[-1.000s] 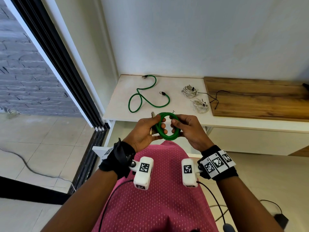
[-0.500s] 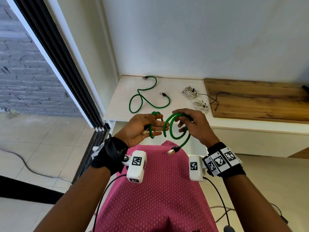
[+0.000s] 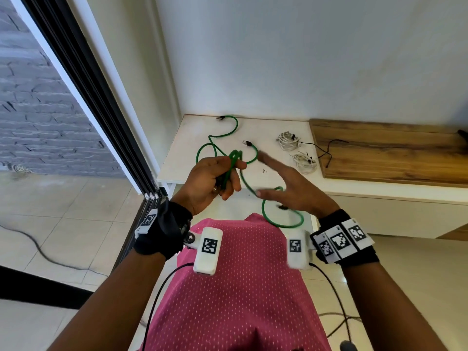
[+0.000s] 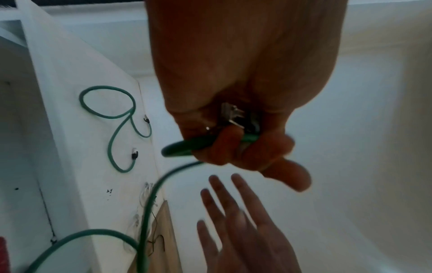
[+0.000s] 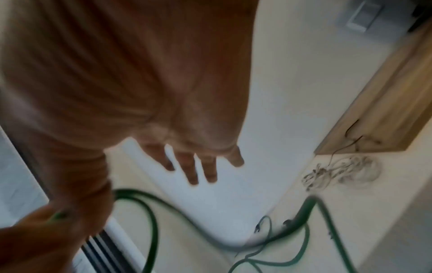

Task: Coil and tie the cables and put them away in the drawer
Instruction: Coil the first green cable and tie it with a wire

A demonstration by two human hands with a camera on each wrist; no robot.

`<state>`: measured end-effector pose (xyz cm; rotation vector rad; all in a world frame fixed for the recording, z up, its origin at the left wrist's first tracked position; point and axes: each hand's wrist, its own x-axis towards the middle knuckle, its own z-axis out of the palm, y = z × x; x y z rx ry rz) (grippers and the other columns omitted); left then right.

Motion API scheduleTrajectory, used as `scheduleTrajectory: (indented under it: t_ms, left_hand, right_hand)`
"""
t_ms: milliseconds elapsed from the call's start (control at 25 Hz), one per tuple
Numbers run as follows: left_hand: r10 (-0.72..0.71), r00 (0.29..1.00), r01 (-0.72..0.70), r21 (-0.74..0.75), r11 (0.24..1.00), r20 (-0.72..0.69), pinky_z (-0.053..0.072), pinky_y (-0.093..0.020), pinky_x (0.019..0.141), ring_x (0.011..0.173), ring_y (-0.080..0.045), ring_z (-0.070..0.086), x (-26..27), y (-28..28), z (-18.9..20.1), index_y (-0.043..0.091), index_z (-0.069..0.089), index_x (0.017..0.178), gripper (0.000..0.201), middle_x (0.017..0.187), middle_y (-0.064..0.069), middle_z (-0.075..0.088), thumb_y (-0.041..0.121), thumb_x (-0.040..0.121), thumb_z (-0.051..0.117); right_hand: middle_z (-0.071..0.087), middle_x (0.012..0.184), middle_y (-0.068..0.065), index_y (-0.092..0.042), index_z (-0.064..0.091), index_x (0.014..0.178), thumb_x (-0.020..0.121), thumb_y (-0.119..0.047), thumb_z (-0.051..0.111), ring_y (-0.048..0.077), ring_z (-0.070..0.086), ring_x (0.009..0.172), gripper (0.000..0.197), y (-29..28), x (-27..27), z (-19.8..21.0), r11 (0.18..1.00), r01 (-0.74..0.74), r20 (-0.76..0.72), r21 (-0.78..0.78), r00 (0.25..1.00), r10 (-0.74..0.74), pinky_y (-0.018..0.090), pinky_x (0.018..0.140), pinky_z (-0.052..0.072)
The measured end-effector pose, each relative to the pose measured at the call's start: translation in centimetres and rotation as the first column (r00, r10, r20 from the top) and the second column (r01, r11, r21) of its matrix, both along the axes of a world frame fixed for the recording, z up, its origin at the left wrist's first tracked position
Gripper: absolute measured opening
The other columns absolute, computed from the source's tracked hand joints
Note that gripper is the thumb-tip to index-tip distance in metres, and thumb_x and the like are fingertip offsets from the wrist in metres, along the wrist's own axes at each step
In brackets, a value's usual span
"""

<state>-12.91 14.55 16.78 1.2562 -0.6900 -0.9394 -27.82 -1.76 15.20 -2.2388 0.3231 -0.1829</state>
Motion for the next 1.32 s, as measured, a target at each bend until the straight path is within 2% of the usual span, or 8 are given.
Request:
scheduleTrajectory:
  t_ms: [120,240,440,720,880,1080,1200,1320]
  left_hand:
    - [-0.152,0.987,0.147,-0.086,0.985,-0.058,0.015,-0.033,0.043,0.028,-0.012,0.031,-0.9,-0.3,0.5,-0.007,0.061,0.1,0.04,0.047,-0.01,0.054,0.016,0.102,0.028]
    - [-0.129,0.971,0.109,-0.105,0.988,-0.2,0.027,-0.027,0.038,0.029,-0.017,0.044,-0.8,0.2,0.6,-0.009,0.06,0.108,0.049,0.056,-0.013,0.064,0.02,0.103,0.021]
    - [-0.214,0.893,0.214,-0.043,0.976,-0.396,0.058,-0.036,0.065,0.072,-0.026,0.07,0.0,1.3,0.3,-0.002,0.059,0.12,0.042,0.098,-0.018,0.071,0.022,0.094,0.036]
    - [-0.391,0.883,0.398,-0.026,0.917,-0.261,0.05,-0.045,0.095,0.094,-0.043,0.067,-0.9,0.6,-0.4,-0.011,0.054,0.113,0.034,0.082,-0.023,0.071,0.009,0.092,0.038]
    - [-0.353,0.855,0.282,-0.231,0.931,-0.379,0.055,-0.044,0.086,0.074,-0.029,0.07,-0.7,0.8,0.2,-0.013,0.045,0.126,0.041,0.075,-0.013,0.068,0.01,0.094,0.035]
    - [0.06,0.892,-0.184,-0.239,0.953,-0.449,0.058,-0.037,0.071,0.053,-0.016,0.059,0.2,-0.3,-0.2,-0.008,0.048,0.125,0.045,0.07,-0.004,0.063,0.025,0.094,0.043]
    - [0.191,0.954,-0.222,-0.12,0.968,-0.231,0.058,-0.04,0.075,0.065,-0.024,0.069,0.2,-0.7,-1.0,-0.001,0.054,0.106,0.021,0.076,-0.01,0.069,0.017,0.099,0.044]
    - [0.017,0.982,-0.032,0.08,0.996,0.188,0.054,-0.026,0.069,0.069,-0.013,0.069,-1.1,-0.9,-1.4,0.0,0.049,0.11,0.019,0.074,0.0,0.07,0.012,0.103,0.035]
  right_hand:
    - [0.05,0.14,0.001,-0.026,0.038,0.14,0.086,-0.025,0.069,0.013,0.048,0.128,0.063,1.7,2.2,-0.2,0.994,0.002,0.185,0.109,0.982,-0.022,0.032,0.11,0.035]
    - [0.066,0.08,0.014,-0.012,0.06,0.103,0.099,-0.022,0.05,0.025,0.061,0.066,0.015,3.0,2.6,-1.7,0.913,0.028,0.124,0.406,0.989,-0.085,0.046,0.067,0.056]
    - [0.05,0.053,0.0,-0.012,0.065,0.09,0.102,-0.028,0.041,0.002,0.04,0.04,0.031,1.5,2.4,-1.8,0.9,0.325,0.217,0.291,0.894,-0.393,0.02,0.044,0.031]
    - [0.058,0.063,-0.01,-0.014,0.065,0.089,0.101,-0.042,0.036,0.02,0.059,0.066,0.042,0.4,3.8,-1.5,0.831,0.551,0.072,-0.078,0.834,-0.547,0.039,0.069,0.052]
    - [0.069,0.099,0.009,-0.009,0.063,0.104,0.101,-0.044,0.032,0.025,0.062,0.08,0.046,2.2,2.7,-2.0,0.943,0.152,-0.248,-0.295,0.941,-0.23,0.031,0.071,0.045]
    - [0.064,0.117,0.008,-0.016,0.042,0.126,0.093,-0.031,0.059,0.024,0.06,0.101,0.04,5.2,1.6,-2.9,0.869,-0.327,-0.525,-0.371,0.846,0.095,0.04,0.092,0.045]
    - [0.063,0.116,0.01,-0.012,0.047,0.126,0.094,-0.022,0.056,0.024,0.06,0.102,0.034,5.4,1.2,-1.1,0.719,-0.38,-0.389,-0.582,0.906,0.164,0.039,0.09,0.044]
    - [0.063,0.105,0.007,-0.01,0.06,0.114,0.094,-0.023,0.055,0.022,0.058,0.092,0.024,4.3,1.0,1.6,0.758,-0.253,-0.178,-0.602,0.967,0.182,0.038,0.077,0.048]
